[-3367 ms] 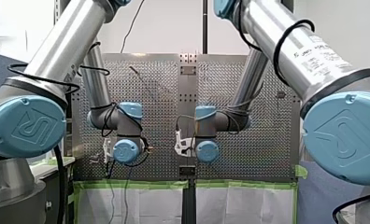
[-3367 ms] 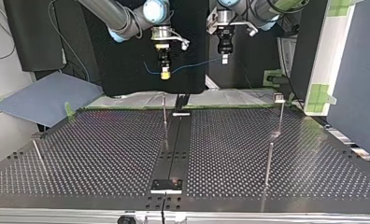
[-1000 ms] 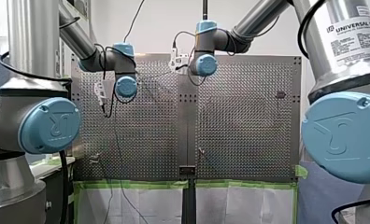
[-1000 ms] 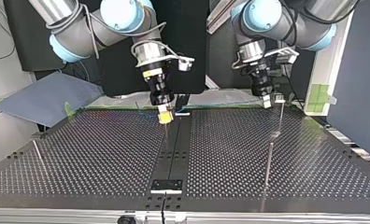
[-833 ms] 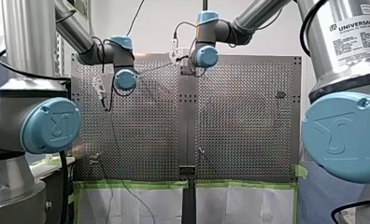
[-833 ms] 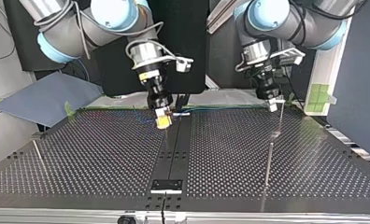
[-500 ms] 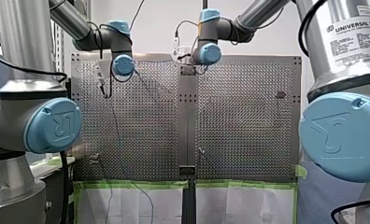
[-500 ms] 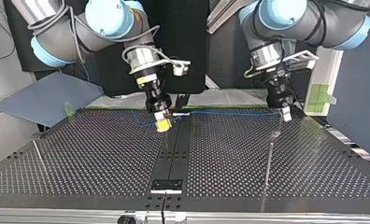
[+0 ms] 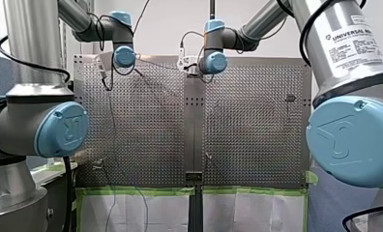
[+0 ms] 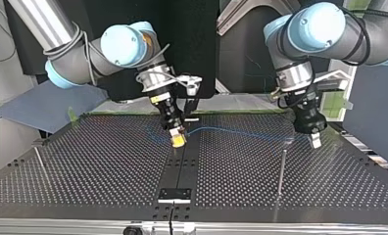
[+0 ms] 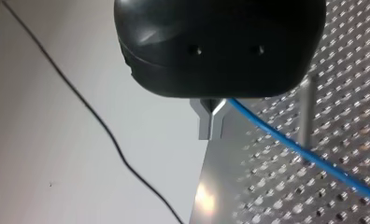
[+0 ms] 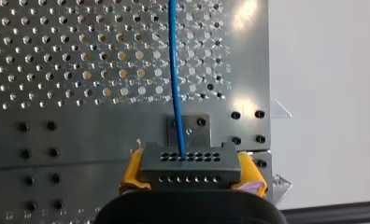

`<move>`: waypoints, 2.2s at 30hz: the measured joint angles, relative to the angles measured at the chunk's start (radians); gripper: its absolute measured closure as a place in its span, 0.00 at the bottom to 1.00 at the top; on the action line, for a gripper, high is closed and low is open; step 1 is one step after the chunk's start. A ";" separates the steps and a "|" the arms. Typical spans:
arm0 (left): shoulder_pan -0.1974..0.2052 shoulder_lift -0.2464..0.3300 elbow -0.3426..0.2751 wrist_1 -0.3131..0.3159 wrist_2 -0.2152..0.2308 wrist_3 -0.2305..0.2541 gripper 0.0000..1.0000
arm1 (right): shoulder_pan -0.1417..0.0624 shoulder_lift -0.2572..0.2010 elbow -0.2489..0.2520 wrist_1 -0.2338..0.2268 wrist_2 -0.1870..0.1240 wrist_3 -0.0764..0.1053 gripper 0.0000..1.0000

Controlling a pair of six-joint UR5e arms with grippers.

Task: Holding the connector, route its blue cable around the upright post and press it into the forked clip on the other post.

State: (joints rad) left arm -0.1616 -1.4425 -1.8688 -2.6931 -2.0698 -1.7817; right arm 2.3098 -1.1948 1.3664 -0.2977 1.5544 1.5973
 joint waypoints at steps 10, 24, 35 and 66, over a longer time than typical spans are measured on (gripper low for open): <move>0.084 -0.051 0.084 -0.084 0.084 0.010 1.00 | 0.000 0.040 -0.082 0.005 -0.013 0.003 1.00; 0.180 -0.166 0.165 -0.103 0.205 -0.014 1.00 | 0.000 0.074 -0.158 0.004 -0.017 0.003 1.00; 0.186 -0.222 0.192 -0.110 0.297 -0.021 1.00 | 0.000 0.127 -0.179 0.002 -0.031 0.000 1.00; 0.162 -0.382 0.218 -0.127 0.350 -0.058 0.86 | 0.003 0.217 -0.193 0.059 -0.021 -0.018 1.00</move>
State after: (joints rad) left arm 0.0005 -1.8249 -1.6504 -2.8199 -1.7202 -1.8401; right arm 2.3131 -0.9777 1.1730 -0.2384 1.5337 1.5798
